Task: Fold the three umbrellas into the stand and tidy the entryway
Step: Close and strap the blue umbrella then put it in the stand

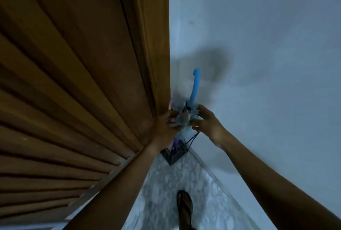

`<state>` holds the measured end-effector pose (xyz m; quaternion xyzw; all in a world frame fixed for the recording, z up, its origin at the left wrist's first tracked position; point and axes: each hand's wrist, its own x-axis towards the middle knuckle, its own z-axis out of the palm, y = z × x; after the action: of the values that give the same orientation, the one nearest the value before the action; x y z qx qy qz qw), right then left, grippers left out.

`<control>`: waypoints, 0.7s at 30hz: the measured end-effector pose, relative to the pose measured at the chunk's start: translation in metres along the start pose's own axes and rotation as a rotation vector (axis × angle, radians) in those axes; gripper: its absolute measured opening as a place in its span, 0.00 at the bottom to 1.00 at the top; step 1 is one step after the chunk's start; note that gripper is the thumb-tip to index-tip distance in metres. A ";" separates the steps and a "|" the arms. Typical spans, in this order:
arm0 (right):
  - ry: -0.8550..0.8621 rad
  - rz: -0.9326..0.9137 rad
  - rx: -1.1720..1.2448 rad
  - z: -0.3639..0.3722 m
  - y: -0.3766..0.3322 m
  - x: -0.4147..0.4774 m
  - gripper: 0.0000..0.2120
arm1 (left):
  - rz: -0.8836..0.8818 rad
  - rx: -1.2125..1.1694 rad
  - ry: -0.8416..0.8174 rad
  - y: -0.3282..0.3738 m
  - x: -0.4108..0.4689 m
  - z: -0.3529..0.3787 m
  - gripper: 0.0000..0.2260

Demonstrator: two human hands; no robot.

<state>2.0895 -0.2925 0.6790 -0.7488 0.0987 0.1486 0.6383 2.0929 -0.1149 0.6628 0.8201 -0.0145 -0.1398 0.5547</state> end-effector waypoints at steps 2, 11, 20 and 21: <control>-0.039 0.093 0.022 -0.004 0.030 0.036 0.23 | -0.091 0.036 0.014 -0.023 0.030 0.016 0.08; -0.124 0.292 -0.042 0.003 0.170 0.147 0.21 | -0.343 -0.029 0.037 -0.144 0.106 0.088 0.12; -0.275 0.326 -0.049 0.014 0.222 0.193 0.16 | -0.387 0.014 0.168 -0.201 0.131 0.113 0.10; -0.260 0.333 -0.042 0.015 0.224 0.195 0.16 | -0.378 0.014 0.173 -0.203 0.134 0.115 0.11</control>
<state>2.1956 -0.3066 0.4016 -0.7097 0.1348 0.3494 0.5967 2.1668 -0.1652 0.4093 0.8210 0.1866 -0.1702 0.5120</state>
